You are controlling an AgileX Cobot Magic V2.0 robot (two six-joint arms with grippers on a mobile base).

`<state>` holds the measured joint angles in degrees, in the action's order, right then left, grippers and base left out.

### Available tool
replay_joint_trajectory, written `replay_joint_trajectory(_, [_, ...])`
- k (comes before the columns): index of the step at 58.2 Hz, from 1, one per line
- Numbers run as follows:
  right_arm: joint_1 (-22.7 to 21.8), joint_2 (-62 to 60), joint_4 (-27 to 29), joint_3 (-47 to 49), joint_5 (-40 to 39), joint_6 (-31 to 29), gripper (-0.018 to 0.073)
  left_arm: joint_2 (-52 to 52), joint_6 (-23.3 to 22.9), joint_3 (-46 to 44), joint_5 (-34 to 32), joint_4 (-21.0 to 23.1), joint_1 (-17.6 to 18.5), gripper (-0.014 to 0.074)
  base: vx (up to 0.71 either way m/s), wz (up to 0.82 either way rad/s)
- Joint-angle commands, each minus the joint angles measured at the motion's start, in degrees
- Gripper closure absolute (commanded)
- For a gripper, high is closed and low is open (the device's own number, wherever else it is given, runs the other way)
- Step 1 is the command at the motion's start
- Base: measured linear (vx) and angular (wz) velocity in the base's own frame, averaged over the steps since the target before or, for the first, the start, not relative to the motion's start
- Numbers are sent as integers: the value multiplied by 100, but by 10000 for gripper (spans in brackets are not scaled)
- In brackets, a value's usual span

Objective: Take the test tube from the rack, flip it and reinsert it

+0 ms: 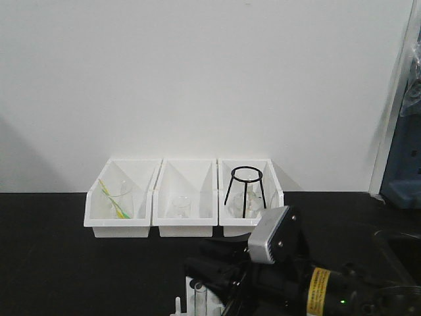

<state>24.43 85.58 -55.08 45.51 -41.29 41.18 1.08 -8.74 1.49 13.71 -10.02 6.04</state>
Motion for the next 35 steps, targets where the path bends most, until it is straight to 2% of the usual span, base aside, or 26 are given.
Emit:
replay_joint_trajectory(1, [-35, -863, -70, -72, 557, 432, 540, 45, -50, -23, -465, 12, 1, 602, 0, 0])
replay_joint_trajectory(2, [-35, -1036, -127, -154, 716, 474, 580, 45, -50, -23, -465, 12, 1, 602, 0, 0])
replay_joint_trajectory(7, [-35, -1723, -243, -570, 1192, 679, 575, 45, -50, -23, -465, 12, 1, 602, 0, 0])
replay_joint_trajectory(16, [-35, -2991, -234, -1282, 1665, 710, 575, 45, -50, -23, -465, 12, 1, 602, 0, 0])
replay_joint_trajectory(35, [-35, -4438, -234, -1894, 1644, 774, 575, 45, -50, -23, -465, 12, 1, 602, 0, 0])
